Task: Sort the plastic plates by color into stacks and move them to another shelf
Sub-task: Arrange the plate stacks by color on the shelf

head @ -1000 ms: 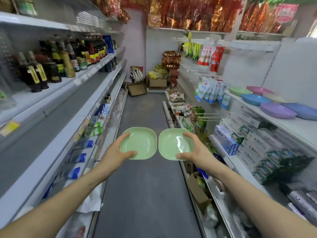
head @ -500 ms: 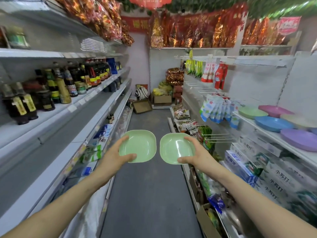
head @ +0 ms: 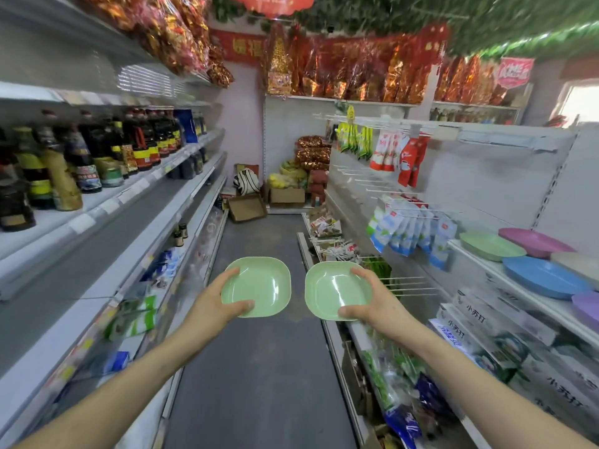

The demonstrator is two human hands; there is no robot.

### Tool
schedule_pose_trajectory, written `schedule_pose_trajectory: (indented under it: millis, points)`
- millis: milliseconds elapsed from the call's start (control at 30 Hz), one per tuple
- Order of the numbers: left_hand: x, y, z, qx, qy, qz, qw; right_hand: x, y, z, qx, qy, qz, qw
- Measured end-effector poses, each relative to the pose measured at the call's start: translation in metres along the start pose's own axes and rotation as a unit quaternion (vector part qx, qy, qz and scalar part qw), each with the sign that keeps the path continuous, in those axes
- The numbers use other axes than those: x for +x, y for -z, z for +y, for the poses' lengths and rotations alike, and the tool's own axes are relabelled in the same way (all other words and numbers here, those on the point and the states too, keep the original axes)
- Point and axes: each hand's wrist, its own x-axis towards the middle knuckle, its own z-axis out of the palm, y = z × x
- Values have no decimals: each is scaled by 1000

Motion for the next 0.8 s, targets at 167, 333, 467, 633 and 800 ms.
schedule_pose_trajectory:
  millis: [167,333,467,633,800]
  points:
    - [77,10,-6,4,-19,-16,1000,59,2,-13,-7,-1,23,1000]
    - [143,-5,-6,-12,-29,-52,998,86,13,-11,-9,-12,59,998]
    - [183,-39,8,-16,-55,-89,994,95,38,-6,-44,-22,100,994]
    - [230,-98,40,-30,-94,-138,986,104,84,11,-68,-39,165,983]
    - [264,-161,78,-47,-132,-172,975,105,142,24,-133,-63,220,964]
